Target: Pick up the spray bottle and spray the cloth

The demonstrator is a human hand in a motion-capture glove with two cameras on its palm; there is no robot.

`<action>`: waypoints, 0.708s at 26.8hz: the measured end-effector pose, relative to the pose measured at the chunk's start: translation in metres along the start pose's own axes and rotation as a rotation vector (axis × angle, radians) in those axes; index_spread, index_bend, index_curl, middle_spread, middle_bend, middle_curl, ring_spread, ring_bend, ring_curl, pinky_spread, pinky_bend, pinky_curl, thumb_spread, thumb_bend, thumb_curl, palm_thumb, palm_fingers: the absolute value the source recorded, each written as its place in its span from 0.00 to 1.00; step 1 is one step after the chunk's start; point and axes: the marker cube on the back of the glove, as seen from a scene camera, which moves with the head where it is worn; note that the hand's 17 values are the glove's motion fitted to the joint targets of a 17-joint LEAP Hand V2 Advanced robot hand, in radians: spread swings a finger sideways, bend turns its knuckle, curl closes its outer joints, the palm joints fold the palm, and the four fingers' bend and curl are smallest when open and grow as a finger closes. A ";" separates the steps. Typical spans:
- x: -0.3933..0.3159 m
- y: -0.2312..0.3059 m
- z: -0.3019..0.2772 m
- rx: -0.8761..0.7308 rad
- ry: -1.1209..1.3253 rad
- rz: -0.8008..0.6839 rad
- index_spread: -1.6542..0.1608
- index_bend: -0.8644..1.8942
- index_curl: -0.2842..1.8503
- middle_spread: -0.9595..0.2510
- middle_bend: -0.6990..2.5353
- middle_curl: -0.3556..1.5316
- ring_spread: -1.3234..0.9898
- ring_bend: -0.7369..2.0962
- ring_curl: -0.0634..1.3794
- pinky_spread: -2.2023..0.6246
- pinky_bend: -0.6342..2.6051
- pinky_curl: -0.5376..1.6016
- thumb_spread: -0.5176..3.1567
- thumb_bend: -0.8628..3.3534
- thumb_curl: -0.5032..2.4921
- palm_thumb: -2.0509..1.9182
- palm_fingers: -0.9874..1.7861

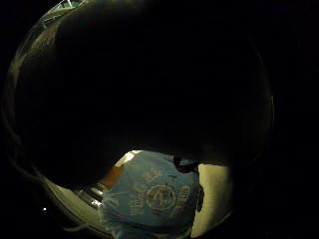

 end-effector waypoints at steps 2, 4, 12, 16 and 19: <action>0.007 -0.002 0.003 0.007 0.027 0.005 0.79 0.39 0.39 0.72 0.35 0.44 0.54 0.41 0.31 0.84 0.23 0.36 0.43 0.20 0.32 0.72 0.75; 0.012 -0.008 0.004 0.060 0.044 0.009 0.79 0.39 0.39 0.72 0.35 0.44 0.54 0.41 0.31 0.83 0.23 0.36 0.43 0.20 0.32 0.72 0.76; 0.015 -0.010 0.003 0.127 0.038 0.021 0.78 0.40 0.40 0.72 0.32 0.42 0.54 0.40 0.31 0.83 0.24 0.36 0.43 0.20 0.31 0.72 0.73; 0.011 0.009 -0.009 0.127 0.103 0.019 0.77 0.36 0.39 0.72 0.29 0.41 0.54 0.41 0.32 0.84 0.26 0.37 0.43 0.20 0.31 0.72 0.67; 0.009 0.037 -0.029 0.123 0.192 0.025 0.76 0.32 0.36 0.73 0.28 0.41 0.54 0.42 0.33 0.84 0.29 0.39 0.43 0.20 0.30 0.71 0.63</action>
